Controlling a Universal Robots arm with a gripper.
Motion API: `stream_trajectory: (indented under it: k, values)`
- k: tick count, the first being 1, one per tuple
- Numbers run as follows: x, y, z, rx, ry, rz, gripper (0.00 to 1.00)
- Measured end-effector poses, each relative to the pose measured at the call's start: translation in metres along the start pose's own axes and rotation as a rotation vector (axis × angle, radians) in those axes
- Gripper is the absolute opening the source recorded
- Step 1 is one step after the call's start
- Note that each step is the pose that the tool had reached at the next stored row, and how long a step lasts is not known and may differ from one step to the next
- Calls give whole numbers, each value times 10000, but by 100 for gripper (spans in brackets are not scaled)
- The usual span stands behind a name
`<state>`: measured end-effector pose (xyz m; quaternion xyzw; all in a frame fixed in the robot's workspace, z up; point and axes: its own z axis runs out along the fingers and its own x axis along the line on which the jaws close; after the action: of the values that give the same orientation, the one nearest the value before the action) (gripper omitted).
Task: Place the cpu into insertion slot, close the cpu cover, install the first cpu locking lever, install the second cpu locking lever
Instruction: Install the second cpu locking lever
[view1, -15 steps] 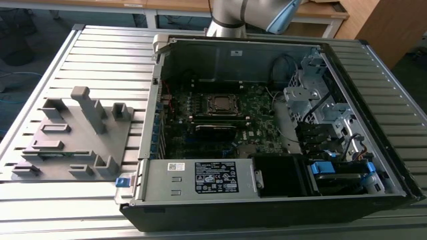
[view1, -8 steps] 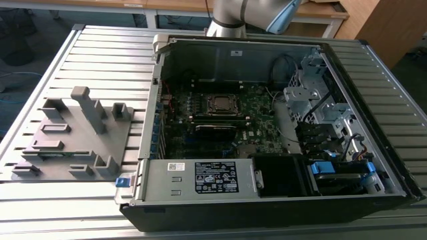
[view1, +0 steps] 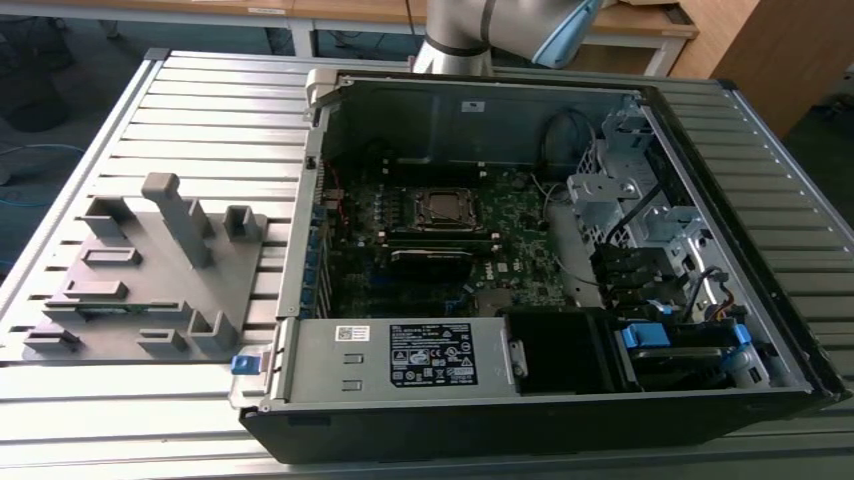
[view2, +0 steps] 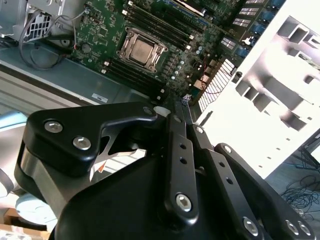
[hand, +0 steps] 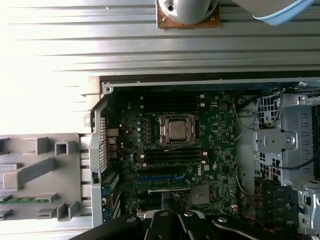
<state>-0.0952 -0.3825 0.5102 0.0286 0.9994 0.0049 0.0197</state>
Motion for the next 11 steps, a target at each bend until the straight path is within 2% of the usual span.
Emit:
stream_trajectory:
  k: [3, 5, 9, 11]
  values:
    - [0, 0, 5, 0, 0, 0, 10]
    - [3, -1, 64, -1, -1, 0, 10]
    - [3, -1, 70, 0, 0, 0, 10]
    - [4, -1, 97, 0, 0, 0, 10]
